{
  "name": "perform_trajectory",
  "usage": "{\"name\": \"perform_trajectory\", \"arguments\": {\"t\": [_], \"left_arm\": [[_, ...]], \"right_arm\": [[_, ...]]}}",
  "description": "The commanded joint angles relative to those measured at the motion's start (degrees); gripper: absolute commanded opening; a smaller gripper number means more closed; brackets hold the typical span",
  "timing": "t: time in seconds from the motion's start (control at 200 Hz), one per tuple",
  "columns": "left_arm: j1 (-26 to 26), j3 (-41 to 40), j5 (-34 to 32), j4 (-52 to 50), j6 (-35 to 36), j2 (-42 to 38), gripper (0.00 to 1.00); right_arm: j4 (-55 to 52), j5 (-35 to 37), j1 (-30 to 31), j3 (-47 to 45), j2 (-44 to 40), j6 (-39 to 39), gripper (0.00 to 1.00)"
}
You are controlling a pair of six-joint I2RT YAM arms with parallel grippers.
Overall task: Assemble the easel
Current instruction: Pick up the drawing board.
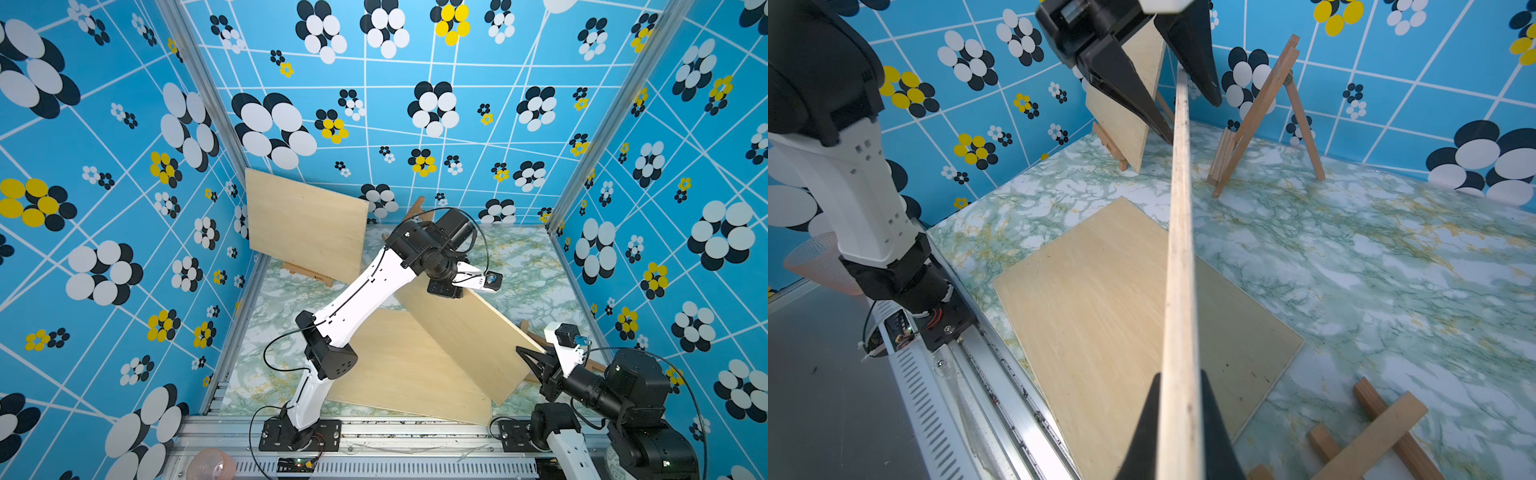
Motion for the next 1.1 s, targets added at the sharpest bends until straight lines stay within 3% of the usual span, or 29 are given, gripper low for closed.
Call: {"name": "perform_trajectory", "arguments": {"t": [0.0,0.38,0.655,0.91,1.094], "left_arm": [[-2.38,-2.65,-0.35,-4.12,-0.14,2.24,0.38],[-4.07,-5.74,-0.8,-5.14,-0.86,2.08,0.23],[-5.61,-8.54,-4.21,-6.55,-1.16,1.1,0.0],[-7.66,-10.24,-5.83,-7.88,-2.37,0.16,0.0],[-8.38,-11.88,-5.75,-8.59,-4.97,0.72,0.0]], "right_arm": [[5.98,-6.21,0.81,-0.38,0.36,1.13,0.0],[7.52,-9.0,0.85,-0.73,1.08,-0.4,0.0],[9.2,-10.59,0.85,-2.16,0.27,-0.69,0.0],[12.55,-13.54,0.84,-3.37,0.07,-0.93,0.0],[12.95,-17.73,0.8,-3.26,-0.04,-7.16,0.0]]}}
